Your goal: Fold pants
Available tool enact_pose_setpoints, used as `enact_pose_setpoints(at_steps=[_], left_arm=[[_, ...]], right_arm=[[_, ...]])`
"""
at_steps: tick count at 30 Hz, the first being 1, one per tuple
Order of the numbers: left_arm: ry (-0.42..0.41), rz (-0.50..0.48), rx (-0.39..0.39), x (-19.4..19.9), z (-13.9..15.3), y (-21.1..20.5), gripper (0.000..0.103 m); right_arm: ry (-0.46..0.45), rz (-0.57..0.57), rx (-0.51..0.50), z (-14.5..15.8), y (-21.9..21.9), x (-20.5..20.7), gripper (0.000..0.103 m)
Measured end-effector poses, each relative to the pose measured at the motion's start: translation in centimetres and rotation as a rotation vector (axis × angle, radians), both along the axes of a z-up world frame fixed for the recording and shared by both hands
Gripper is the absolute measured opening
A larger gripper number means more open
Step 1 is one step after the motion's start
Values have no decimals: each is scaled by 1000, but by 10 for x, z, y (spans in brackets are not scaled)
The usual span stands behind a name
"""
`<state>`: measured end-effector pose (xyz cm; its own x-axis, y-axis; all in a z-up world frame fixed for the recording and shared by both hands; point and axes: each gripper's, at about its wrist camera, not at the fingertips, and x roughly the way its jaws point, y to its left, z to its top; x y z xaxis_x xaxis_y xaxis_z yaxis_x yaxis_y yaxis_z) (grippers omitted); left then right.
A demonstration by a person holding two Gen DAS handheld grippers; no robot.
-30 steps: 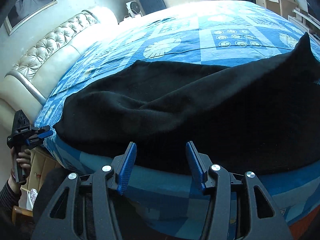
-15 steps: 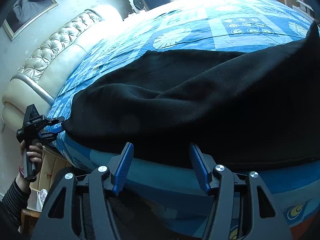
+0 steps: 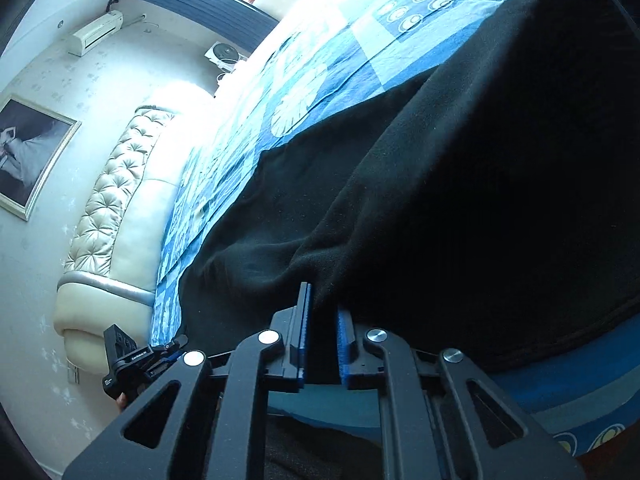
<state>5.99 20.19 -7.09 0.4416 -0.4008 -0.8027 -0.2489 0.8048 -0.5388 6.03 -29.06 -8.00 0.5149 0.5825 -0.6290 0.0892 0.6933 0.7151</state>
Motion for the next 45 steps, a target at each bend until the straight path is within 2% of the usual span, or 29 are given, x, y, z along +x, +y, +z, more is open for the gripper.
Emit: enact_pose_setpoints(at_steps=[4, 9, 13, 16, 18, 19, 20, 21, 23, 24, 27, 31, 34, 37, 38, 39, 40, 42, 45], left_arm=[[-10, 4, 41, -6, 7, 2, 12], [26, 11, 8, -9, -9, 10, 12], [14, -9, 4, -9, -8, 10, 13], [-9, -36, 68, -16, 1, 8, 22], [-34, -52, 154, -26, 9, 4, 33], [-47, -60, 201, -31, 13, 1, 38], [-62, -61, 247, -36, 18, -1, 48], [-79, -53, 287, -40, 24, -4, 60], [-116, -14, 333, -45, 34, -4, 75], [-132, 5, 339, -44, 37, -4, 78], [-148, 17, 334, -32, 44, -10, 81], [-136, 13, 354, -11, 40, -27, 81], [-113, 3, 370, 0, 32, -42, 84], [-97, -5, 377, 5, 24, -51, 84], [-90, -6, 388, 6, 21, -54, 85], [-82, -8, 402, 7, 19, -56, 86], [-76, -12, 414, 7, 17, -58, 86], [-70, -20, 435, 8, 14, -61, 87], [-68, -22, 448, 9, 13, -63, 88]], right_arm=[[-38, 18, 1, 19, 2, -13, 9], [54, 41, -24, -17, -2, -19, 9], [74, 38, 65, -29, -9, -16, 9], [77, 46, 72, -23, -17, -20, 19], [63, 47, 33, -12, -27, -25, 35], [50, 38, 0, -5, -35, -27, 39], [35, 21, -48, 4, -44, -27, 47], [18, -7, -100, 13, -57, -27, 53], [-29, -82, -174, 32, -90, -20, 56], [-45, -136, -202, 42, -111, -14, 56], [-79, -317, -255, 63, -180, 16, 58], [-57, -520, -330, 72, -258, 69, 58], [13, -620, -357, 61, -305, 102, 58], [68, -681, -338, 42, -332, 120, 58], [80, -665, -320, 35, -337, 123, 50], [93, -635, -301, 29, -340, 127, 21], [100, -612, -285, 24, -341, 127, 6], [54, -620, -270, 28, -342, 114, 6], [-41, -636, -234, 46, -339, 74, 6]])
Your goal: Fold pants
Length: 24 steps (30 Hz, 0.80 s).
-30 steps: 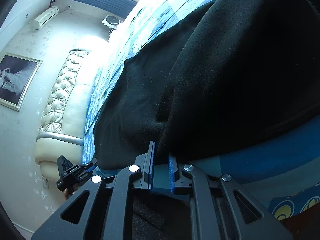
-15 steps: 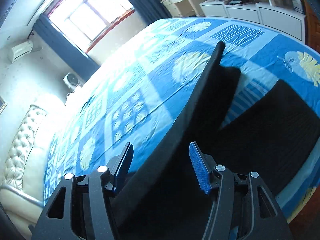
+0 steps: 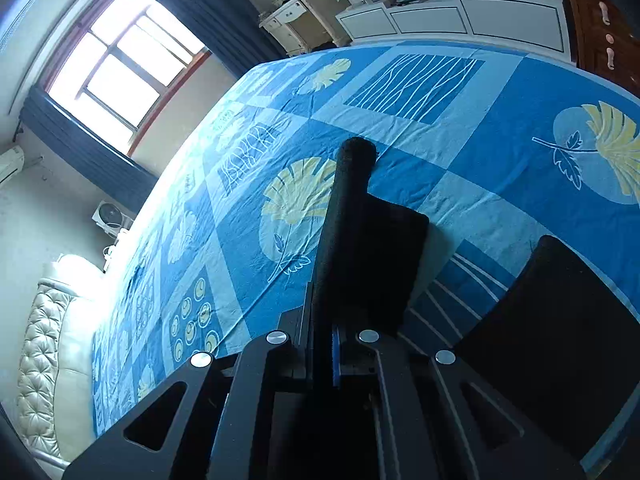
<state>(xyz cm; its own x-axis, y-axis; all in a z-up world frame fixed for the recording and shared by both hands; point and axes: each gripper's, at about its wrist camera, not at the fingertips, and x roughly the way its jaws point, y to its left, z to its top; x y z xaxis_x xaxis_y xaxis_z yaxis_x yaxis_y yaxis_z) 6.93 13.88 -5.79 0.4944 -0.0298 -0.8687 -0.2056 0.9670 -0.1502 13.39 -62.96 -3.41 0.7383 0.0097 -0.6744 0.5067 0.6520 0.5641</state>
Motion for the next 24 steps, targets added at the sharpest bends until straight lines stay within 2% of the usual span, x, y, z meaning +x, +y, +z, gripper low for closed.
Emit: enact_pose_setpoints(at_steps=[4, 7, 10, 14, 16, 21, 23, 24], left_arm=[[1, 1, -2, 1, 0, -1, 89], [2, 3, -5, 2, 0, -2, 90], [3, 7, -1, 2, -1, -4, 90], [5, -9, 5, 3, 1, -7, 90], [8, -14, 9, 2, 1, -8, 90], [5, -8, 7, -1, 0, -6, 90], [6, -6, 15, -2, -1, -8, 90], [7, -5, 21, -1, -1, -9, 90]], right_arm=[[-91, -52, 27, 7, -13, -72, 6], [-85, -115, 50, -8, -20, -122, 6], [-47, -160, 84, -35, -25, -153, 6], [-39, -168, 159, -65, -31, -162, 6], [-53, -163, 172, -65, -35, -161, 6], [-86, -209, 178, -59, -48, -170, 16], [-104, -210, 196, -60, -55, -170, 16], [-99, -200, 191, -61, -58, -168, 12]])
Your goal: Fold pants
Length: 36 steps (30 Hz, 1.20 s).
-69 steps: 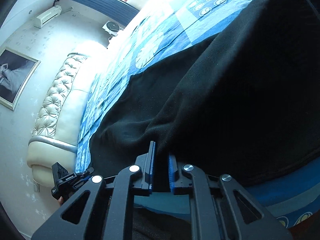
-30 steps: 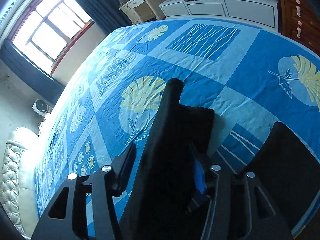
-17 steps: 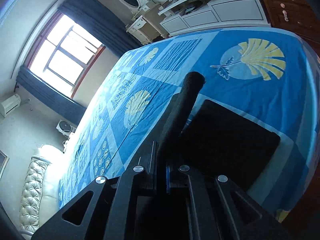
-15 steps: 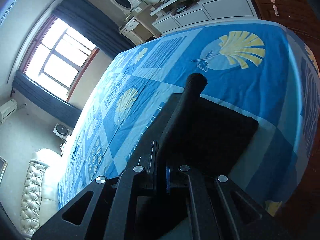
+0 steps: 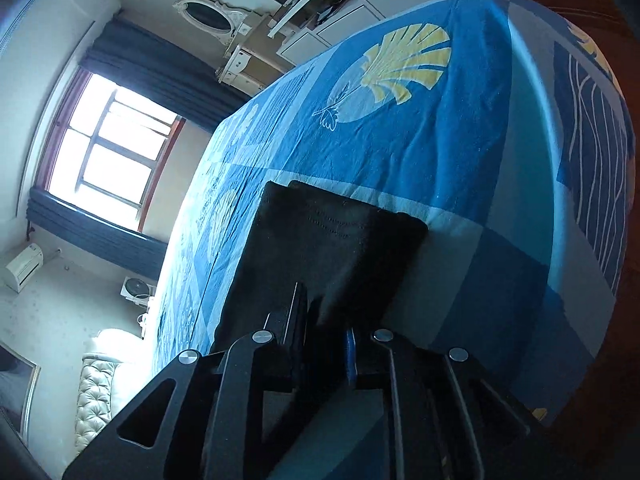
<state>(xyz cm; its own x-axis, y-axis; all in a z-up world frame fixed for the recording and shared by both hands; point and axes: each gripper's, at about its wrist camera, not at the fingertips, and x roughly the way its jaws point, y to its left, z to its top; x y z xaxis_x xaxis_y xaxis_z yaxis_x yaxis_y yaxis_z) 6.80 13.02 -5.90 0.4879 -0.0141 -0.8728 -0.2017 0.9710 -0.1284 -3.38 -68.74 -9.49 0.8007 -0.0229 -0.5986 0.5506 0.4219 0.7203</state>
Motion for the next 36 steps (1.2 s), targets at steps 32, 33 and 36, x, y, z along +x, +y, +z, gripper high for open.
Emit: enact_pose_setpoints(at_steps=[32, 33, 36], left_arm=[[33, 26, -32, 7, -18, 21, 94], [31, 24, -32, 7, -18, 21, 94], [31, 17, -23, 7, -18, 20, 94]], right_arm=[[-23, 451, 303, -3, 206, 13, 41], [-8, 458, 312, -7, 214, 16, 41], [4, 471, 335, -13, 227, 23, 41]])
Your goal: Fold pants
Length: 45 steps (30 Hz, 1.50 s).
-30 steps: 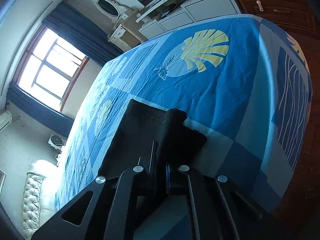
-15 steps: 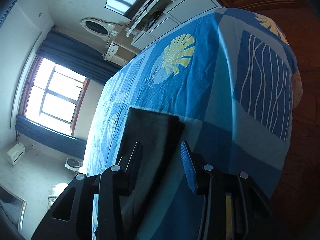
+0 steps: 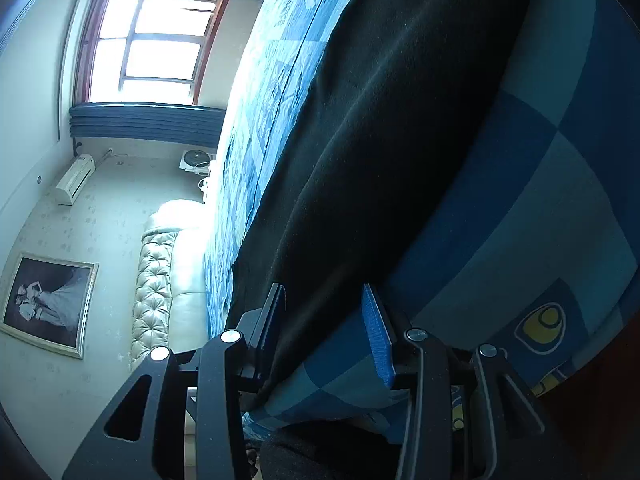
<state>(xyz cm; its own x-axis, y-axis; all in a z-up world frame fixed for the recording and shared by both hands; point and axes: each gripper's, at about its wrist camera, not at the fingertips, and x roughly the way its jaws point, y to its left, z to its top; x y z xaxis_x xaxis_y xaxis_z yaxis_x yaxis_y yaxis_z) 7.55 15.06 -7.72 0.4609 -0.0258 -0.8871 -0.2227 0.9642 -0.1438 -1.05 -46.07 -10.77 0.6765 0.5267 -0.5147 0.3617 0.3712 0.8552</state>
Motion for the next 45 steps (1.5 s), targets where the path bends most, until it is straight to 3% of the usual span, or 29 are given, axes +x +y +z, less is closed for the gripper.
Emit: enact_pose_setpoints(at_steps=[12, 19, 22, 25, 27, 32, 33, 36, 43, 45], left_arm=[[8, 3, 16, 4, -1, -1, 96], [7, 3, 16, 3, -1, -1, 96], [7, 4, 16, 3, -1, -1, 96], [8, 5, 12, 3, 0, -1, 96], [8, 5, 12, 3, 0, -1, 96], [9, 5, 10, 3, 0, -1, 96], [9, 6, 8, 3, 0, -1, 96], [9, 7, 8, 3, 0, 0, 96], [4, 7, 9, 2, 1, 0, 96], [0, 9, 11, 2, 1, -1, 96]], right_arm=[[1, -20, -31, 17, 16, -4, 42], [34, 22, 34, -3, 30, 7, 42], [25, 19, 2, 0, 35, 10, 42], [7, 41, -80, 12, 40, 13, 35], [12, 52, -123, 16, 42, 15, 20], [63, 36, -49, -5, 37, 12, 12], [70, 40, -39, -8, 37, 8, 5], [95, 78, -45, -17, 43, 3, 0], [21, 97, -15, -14, 46, 2, 5], [6, 64, 32, -18, 44, 3, 29]])
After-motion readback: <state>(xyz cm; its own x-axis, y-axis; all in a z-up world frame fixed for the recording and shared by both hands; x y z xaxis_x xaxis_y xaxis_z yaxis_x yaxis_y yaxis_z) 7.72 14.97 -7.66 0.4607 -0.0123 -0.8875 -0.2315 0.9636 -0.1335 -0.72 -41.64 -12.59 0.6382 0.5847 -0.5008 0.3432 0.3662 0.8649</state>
